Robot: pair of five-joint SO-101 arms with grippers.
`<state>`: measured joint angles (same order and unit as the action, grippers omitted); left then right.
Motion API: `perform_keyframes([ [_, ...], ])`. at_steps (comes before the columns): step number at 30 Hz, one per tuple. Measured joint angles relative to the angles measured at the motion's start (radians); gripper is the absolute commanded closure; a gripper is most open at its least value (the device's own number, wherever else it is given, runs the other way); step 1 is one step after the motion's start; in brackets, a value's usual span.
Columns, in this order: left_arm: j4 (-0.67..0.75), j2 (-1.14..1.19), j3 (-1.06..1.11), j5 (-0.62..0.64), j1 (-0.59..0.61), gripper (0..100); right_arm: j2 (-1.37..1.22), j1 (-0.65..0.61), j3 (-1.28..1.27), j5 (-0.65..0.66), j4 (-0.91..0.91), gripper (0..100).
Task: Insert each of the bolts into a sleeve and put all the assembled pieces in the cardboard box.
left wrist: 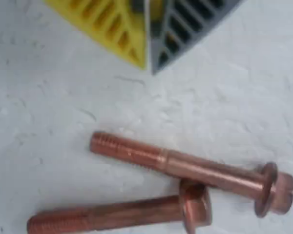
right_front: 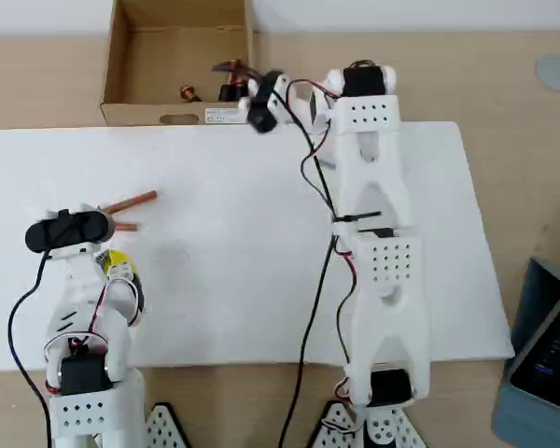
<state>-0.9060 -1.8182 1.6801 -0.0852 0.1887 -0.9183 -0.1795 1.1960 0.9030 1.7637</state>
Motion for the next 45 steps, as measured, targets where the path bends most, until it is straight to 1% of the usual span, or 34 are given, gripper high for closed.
perform_keyframes([
  [6,0.000,0.000,0.000,-0.008,0.000,100,0.029,0.000,0.023,-0.141,0.003,98.8],
  [10,0.000,0.000,0.000,-0.008,0.000,100,0.180,0.000,-0.049,-0.212,0.003,98.8],
  [15,0.000,0.000,0.000,-0.008,0.000,100,0.407,0.000,-0.272,-0.298,0.003,98.8],
  [20,0.000,0.000,0.000,-0.008,0.000,100,0.669,0.000,-0.519,-0.419,0.003,98.8],
  [28,0.000,0.000,0.000,-0.008,0.000,100,1.073,0.000,-0.977,-0.663,0.003,98.8],
  [33,-0.008,0.000,0.000,-0.008,0.002,100,1.281,0.017,-1.211,-0.796,0.000,98.8],
  [37,-0.098,-0.002,-0.012,0.002,0.002,100,1.415,0.095,-1.370,-0.907,-0.055,98.8],
  [39,-0.155,-0.002,-0.052,0.048,0.002,100,1.478,0.146,-1.432,-0.941,-0.092,98.8],
  [42,-0.239,-0.002,-0.135,0.081,0.002,100,1.564,0.213,-1.499,-0.959,-0.138,98.8],
  [45,-0.293,-0.002,-0.196,0.086,0.008,100,1.631,0.261,-1.542,-0.959,-0.158,98.8],
])
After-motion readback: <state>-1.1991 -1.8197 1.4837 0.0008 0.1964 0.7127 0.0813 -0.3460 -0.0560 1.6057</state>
